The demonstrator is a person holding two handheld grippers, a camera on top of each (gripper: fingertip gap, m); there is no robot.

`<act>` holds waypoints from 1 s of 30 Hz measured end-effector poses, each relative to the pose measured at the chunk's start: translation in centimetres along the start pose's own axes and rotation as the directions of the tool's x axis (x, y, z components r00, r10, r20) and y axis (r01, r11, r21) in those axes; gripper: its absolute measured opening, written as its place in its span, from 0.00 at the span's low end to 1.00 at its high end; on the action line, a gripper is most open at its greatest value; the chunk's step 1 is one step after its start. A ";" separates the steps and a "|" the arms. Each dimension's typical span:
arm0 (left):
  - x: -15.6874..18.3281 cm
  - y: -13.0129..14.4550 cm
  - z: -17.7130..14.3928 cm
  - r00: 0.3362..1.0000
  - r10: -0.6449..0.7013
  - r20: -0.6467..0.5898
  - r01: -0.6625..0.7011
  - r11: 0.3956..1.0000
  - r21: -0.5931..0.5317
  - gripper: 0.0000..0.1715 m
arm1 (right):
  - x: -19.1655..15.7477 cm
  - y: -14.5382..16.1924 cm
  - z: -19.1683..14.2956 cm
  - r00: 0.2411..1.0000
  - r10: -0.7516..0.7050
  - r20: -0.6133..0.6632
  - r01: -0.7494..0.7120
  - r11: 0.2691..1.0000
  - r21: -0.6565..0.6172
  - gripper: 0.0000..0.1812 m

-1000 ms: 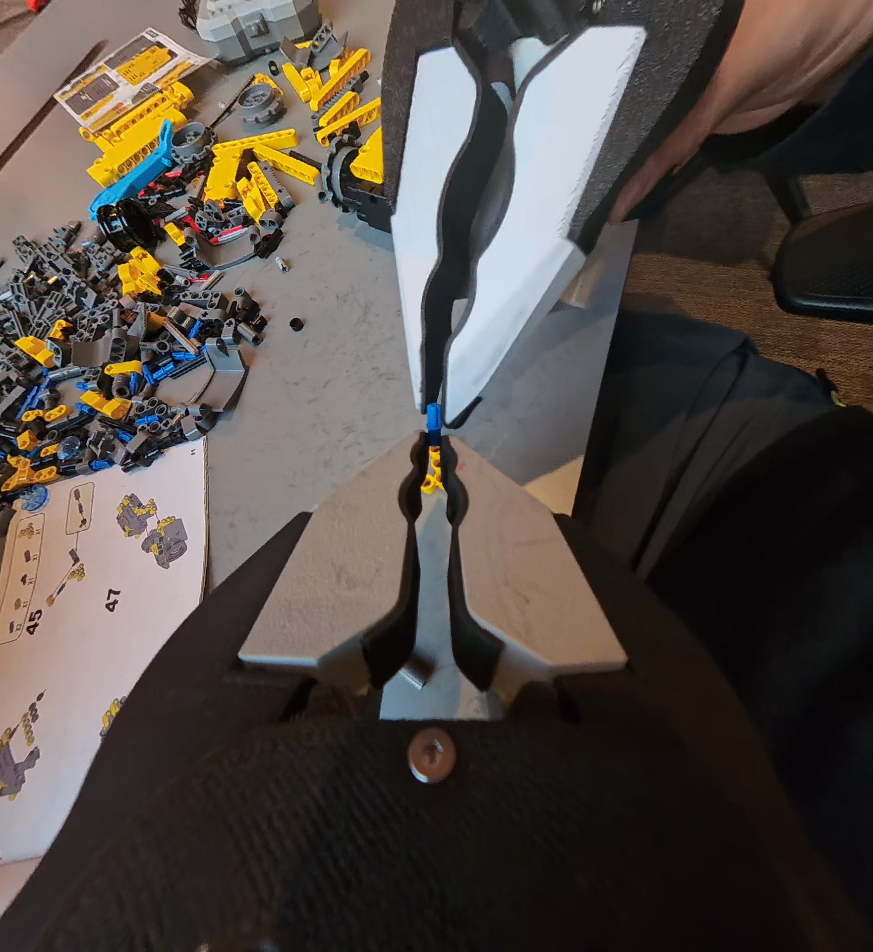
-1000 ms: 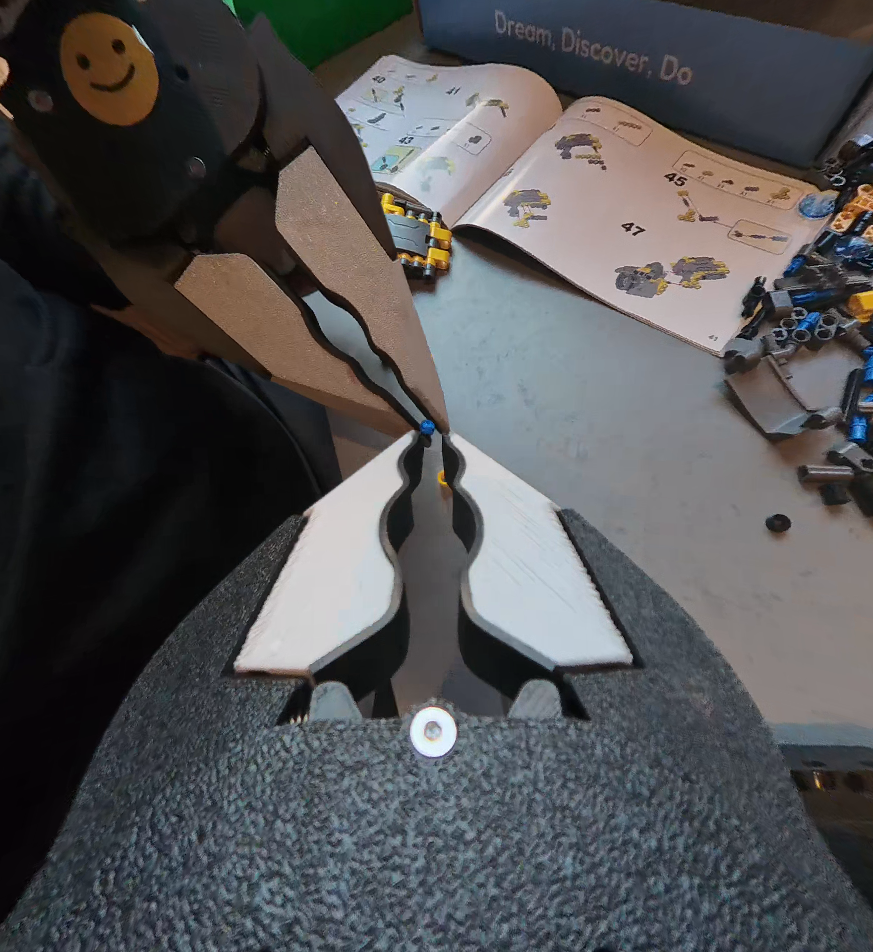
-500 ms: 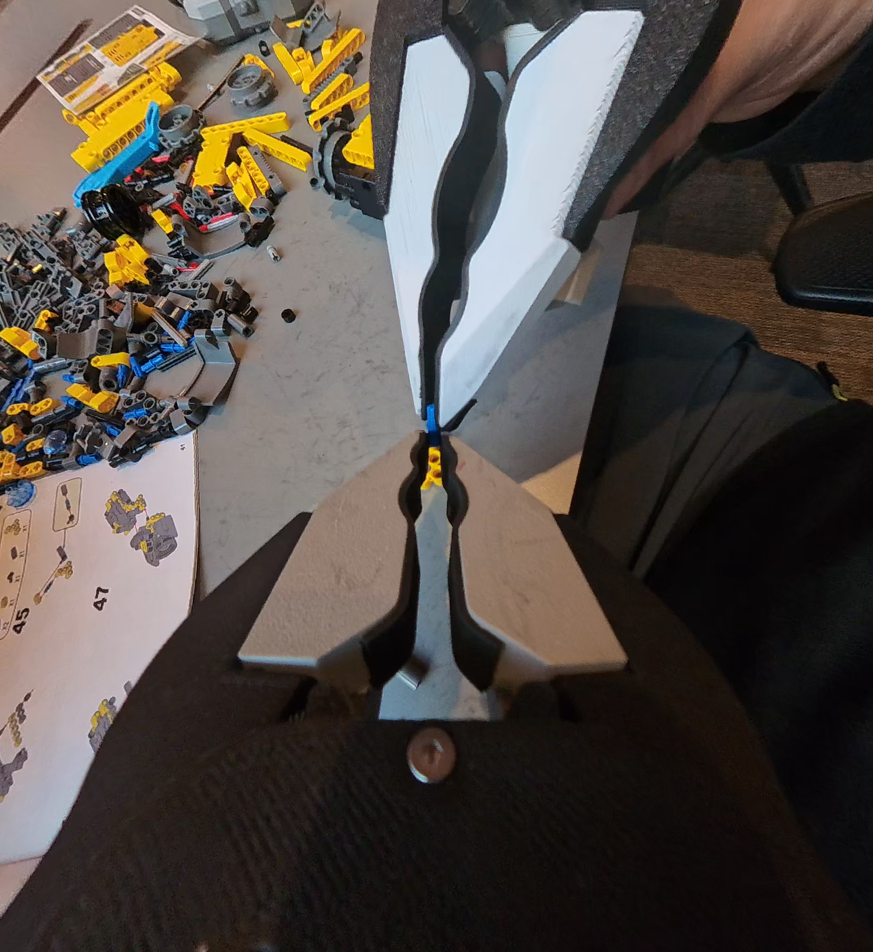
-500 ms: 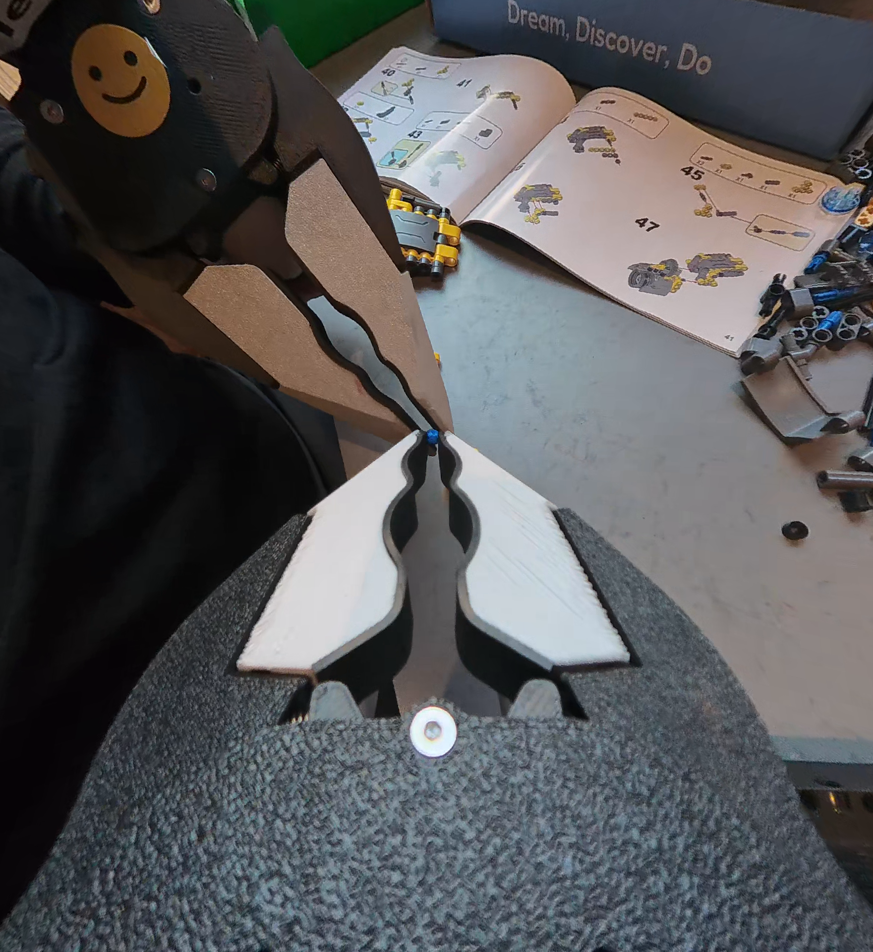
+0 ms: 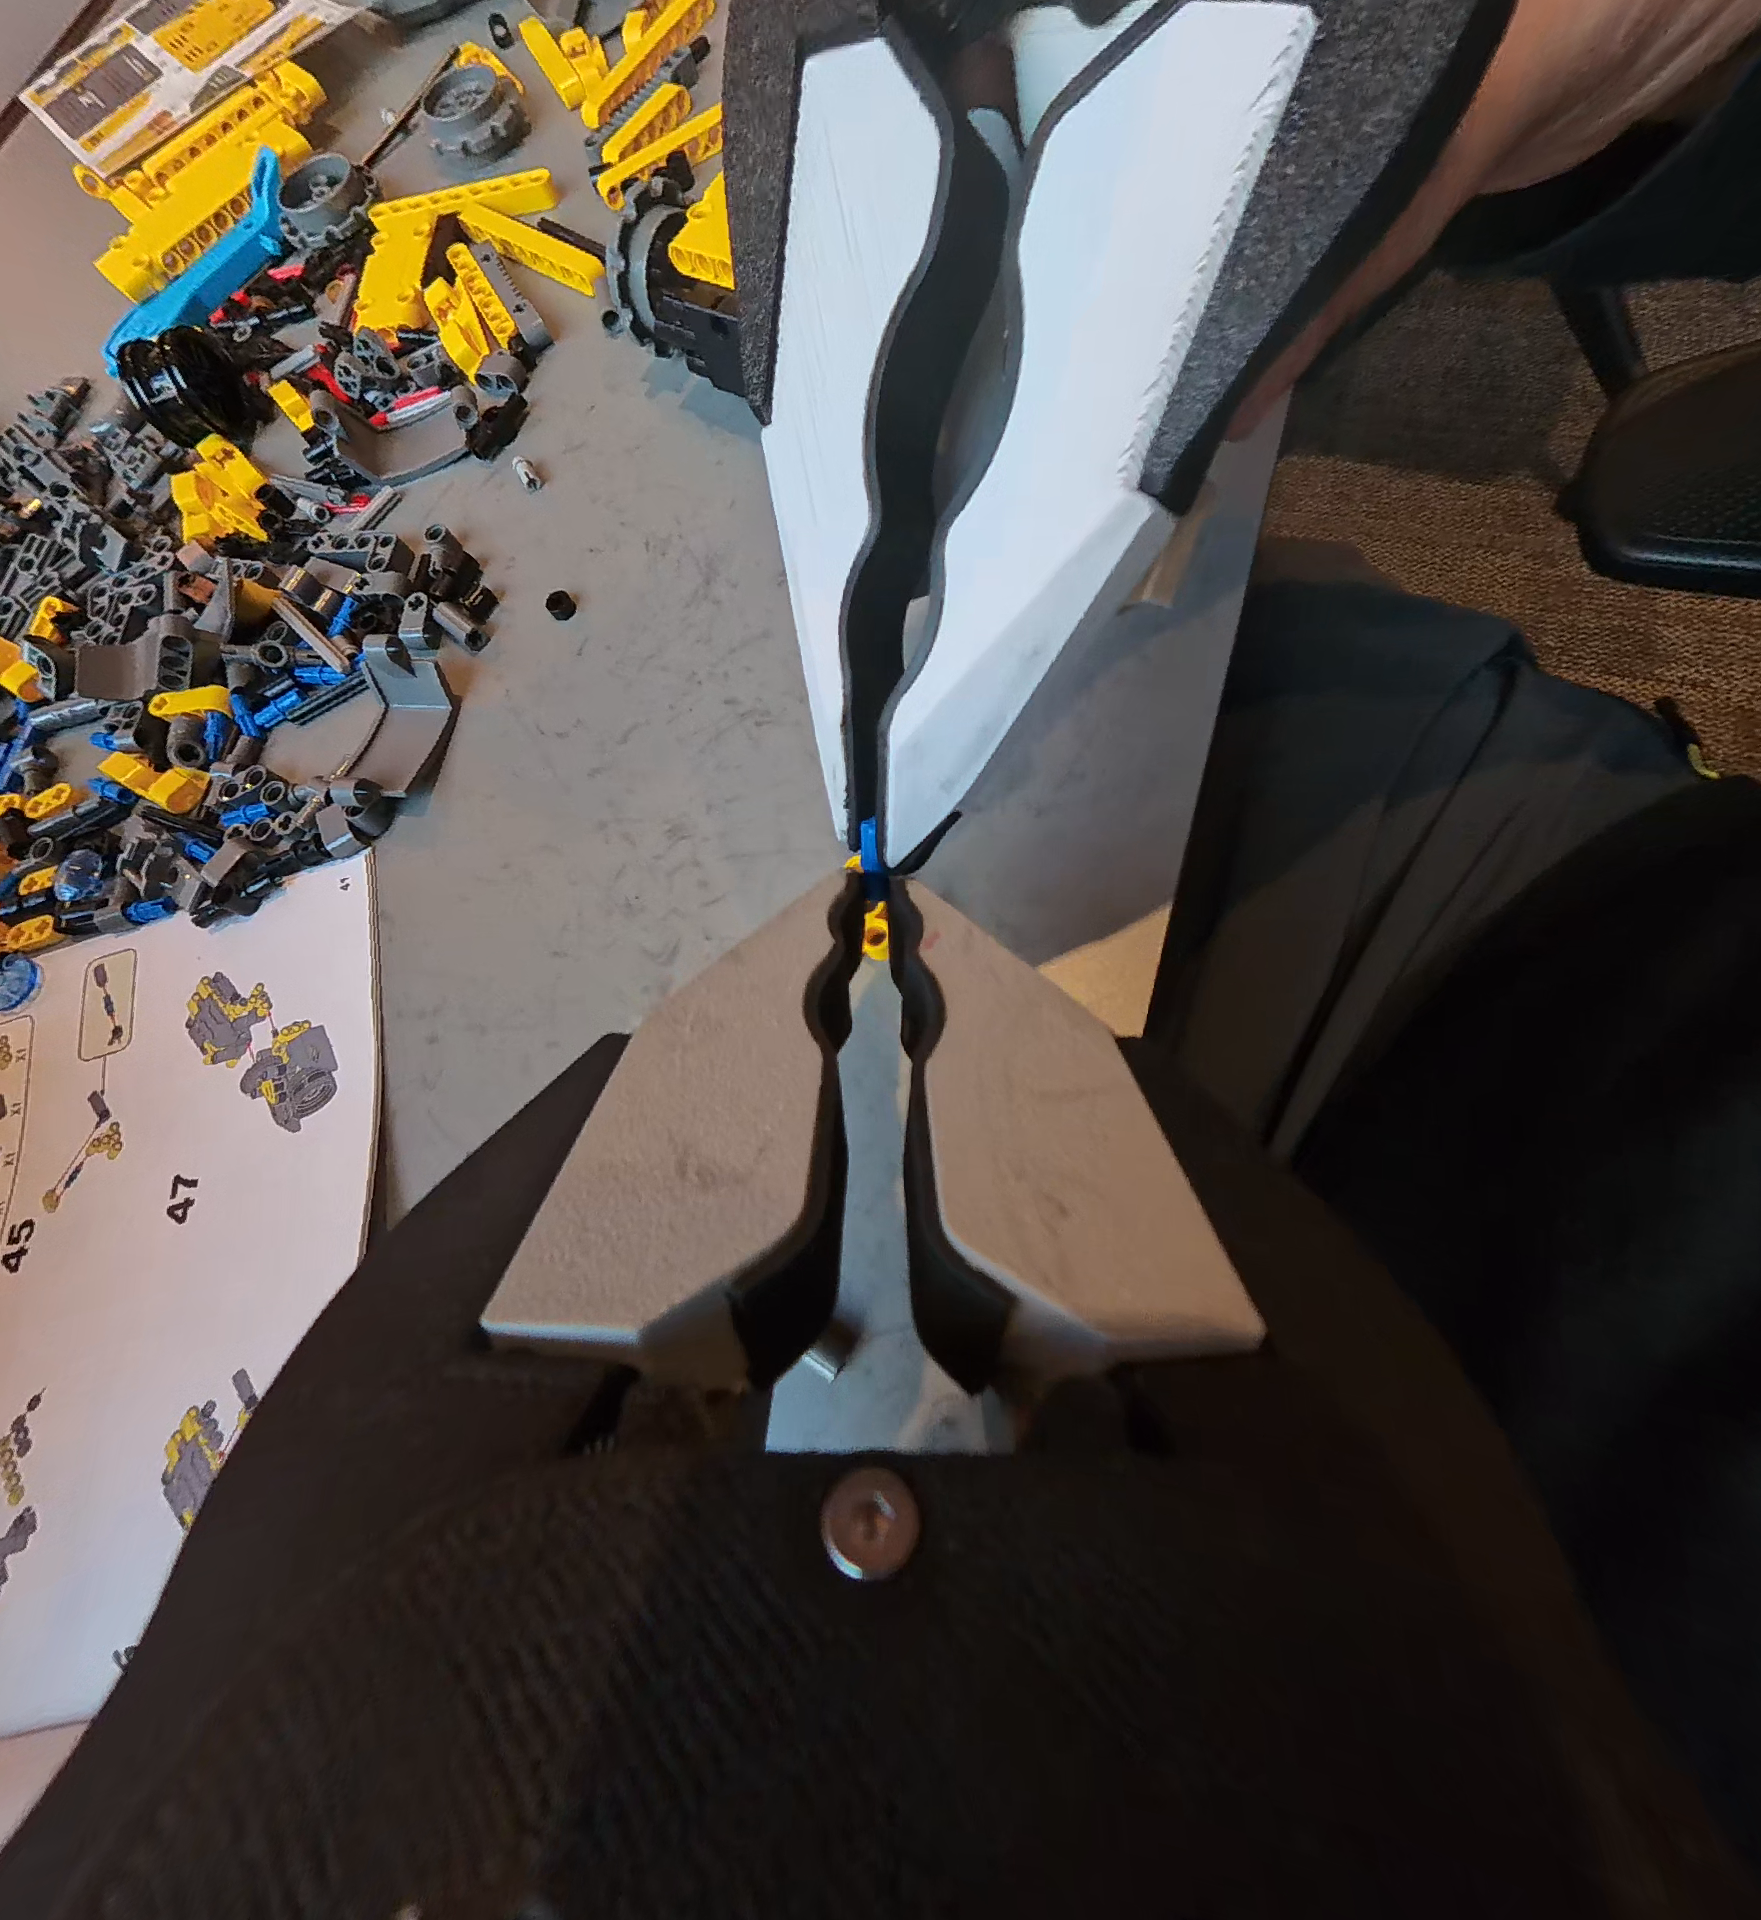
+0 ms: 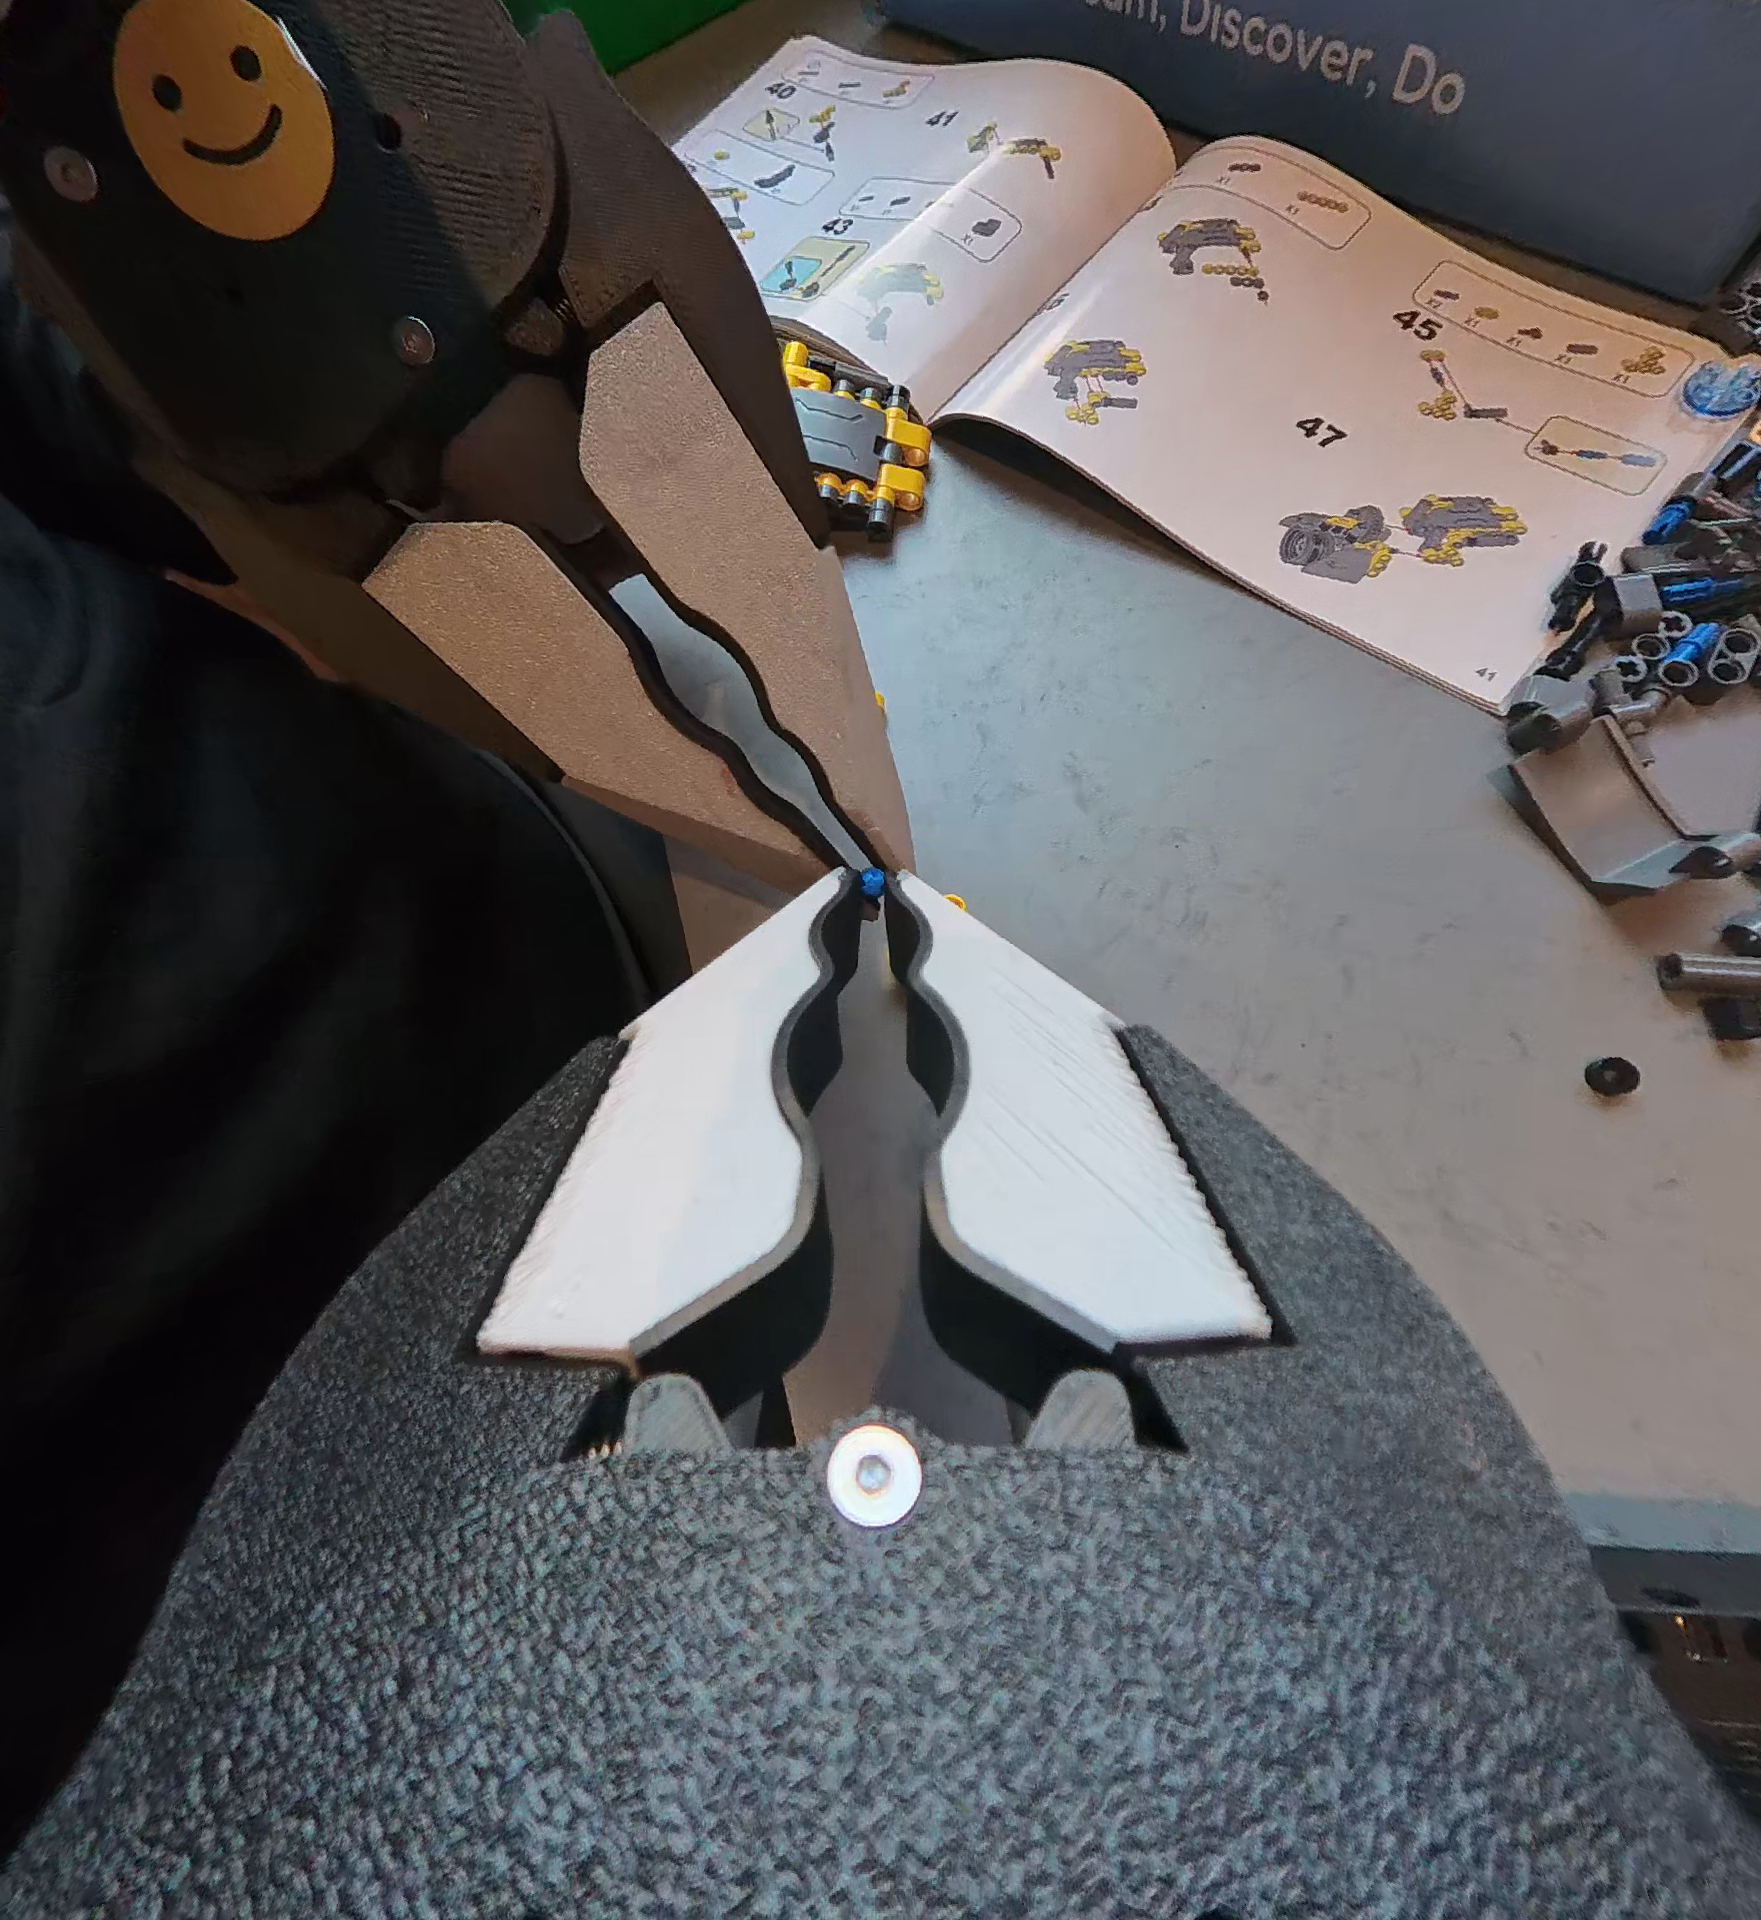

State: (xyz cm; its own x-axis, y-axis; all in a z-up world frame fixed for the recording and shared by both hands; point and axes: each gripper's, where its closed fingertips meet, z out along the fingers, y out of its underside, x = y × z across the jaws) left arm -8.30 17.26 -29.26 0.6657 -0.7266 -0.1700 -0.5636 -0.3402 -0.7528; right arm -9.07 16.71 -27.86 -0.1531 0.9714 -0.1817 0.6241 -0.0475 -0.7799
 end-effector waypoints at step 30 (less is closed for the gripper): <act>0.2 2.3 2.4 0.988 -0.141 -0.056 0.134 0.984 -0.122 0.20 | 2.2 2.7 0.9 0.995 -0.059 -0.082 0.037 0.968 -0.248 0.01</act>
State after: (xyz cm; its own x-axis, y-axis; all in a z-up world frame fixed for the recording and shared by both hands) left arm -8.28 17.74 -32.50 0.7100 -0.7037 -0.0260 -0.5250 -0.5044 -0.6856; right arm -8.43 18.55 -30.93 -0.1263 0.9883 -0.0857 0.7886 0.0476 -0.6131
